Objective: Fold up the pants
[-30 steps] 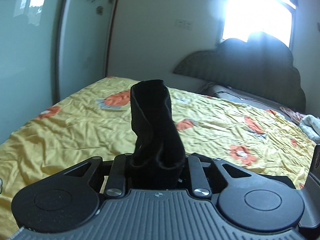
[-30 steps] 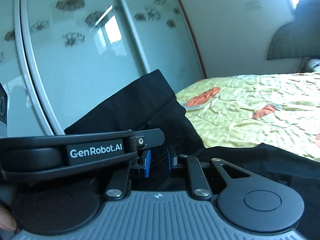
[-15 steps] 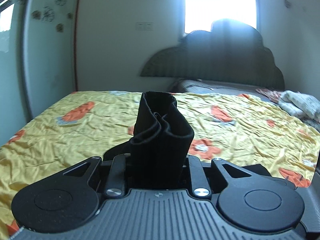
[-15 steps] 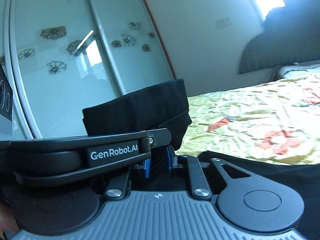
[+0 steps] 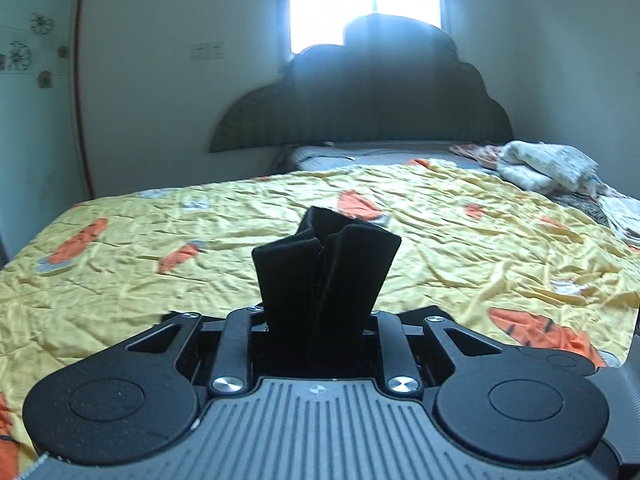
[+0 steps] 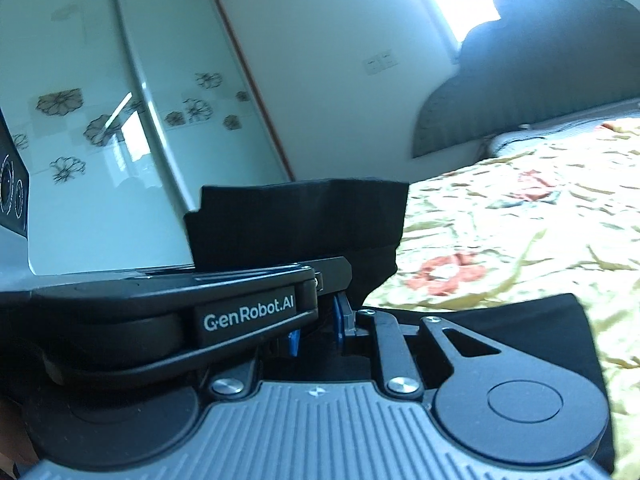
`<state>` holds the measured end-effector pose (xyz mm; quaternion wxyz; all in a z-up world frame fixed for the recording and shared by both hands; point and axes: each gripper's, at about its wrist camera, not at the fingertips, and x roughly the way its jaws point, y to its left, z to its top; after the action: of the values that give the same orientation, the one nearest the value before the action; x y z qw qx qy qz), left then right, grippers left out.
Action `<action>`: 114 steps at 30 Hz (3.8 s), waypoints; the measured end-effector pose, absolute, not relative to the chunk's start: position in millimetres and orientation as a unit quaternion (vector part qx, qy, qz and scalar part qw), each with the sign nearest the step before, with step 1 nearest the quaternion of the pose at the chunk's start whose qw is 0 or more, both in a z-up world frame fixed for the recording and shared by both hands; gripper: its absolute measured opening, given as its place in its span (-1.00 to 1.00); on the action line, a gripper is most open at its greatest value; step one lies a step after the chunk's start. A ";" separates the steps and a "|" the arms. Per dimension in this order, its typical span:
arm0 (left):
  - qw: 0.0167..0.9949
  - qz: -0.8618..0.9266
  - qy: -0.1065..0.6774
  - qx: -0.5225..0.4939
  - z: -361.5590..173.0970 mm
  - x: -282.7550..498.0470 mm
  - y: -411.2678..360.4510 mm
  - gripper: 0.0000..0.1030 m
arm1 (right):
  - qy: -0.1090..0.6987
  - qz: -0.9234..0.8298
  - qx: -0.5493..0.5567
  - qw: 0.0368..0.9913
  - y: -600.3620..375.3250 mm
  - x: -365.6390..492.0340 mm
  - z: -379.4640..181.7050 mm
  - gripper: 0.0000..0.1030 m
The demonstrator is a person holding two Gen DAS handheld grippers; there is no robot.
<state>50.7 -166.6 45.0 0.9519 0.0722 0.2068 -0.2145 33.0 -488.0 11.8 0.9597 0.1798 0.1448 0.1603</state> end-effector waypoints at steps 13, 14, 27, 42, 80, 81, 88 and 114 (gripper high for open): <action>0.936 -0.261 0.217 0.095 26.6 50.7 -221.6 -0.61 | 0.146 0.110 0.205 0.961 -536.9 22.7 -9.2 -0.67; 0.934 -0.265 0.219 0.097 24.5 51.6 -225.4 -0.61 | 0.147 0.106 0.207 0.962 -540.3 22.2 -10.7 -0.67; 0.917 -0.290 0.257 0.096 2.0 64.0 -251.4 -0.26 | 0.188 0.063 0.215 0.956 -565.8 23.5 -27.5 -0.65; 0.901 -0.337 0.271 0.023 37.9 79.3 -210.5 0.32 | 0.209 -0.082 0.136 0.965 -605.3 -23.5 -18.0 -0.08; 0.928 -0.157 0.303 0.150 -8.0 100.1 -129.6 0.30 | 0.251 0.021 0.013 0.968 -543.6 18.6 -4.2 -0.46; 0.929 -0.165 0.297 0.149 -4.9 93.7 -127.3 0.34 | 0.245 0.030 0.009 0.969 -540.7 13.3 -0.6 -0.46; 0.921 -0.176 0.295 0.182 -21.7 73.3 -124.9 0.38 | 0.279 0.054 -0.030 0.958 -522.0 3.5 -17.5 -0.47; 0.921 -0.145 0.333 0.139 -18.1 68.4 -120.4 0.66 | 0.281 0.052 -0.008 0.958 -513.8 1.9 -18.0 -0.28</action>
<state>68.4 -120.4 -18.1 0.9214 0.1386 0.3329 -0.1449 1.9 -513.8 -18.0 0.9584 -0.0084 0.2805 0.0517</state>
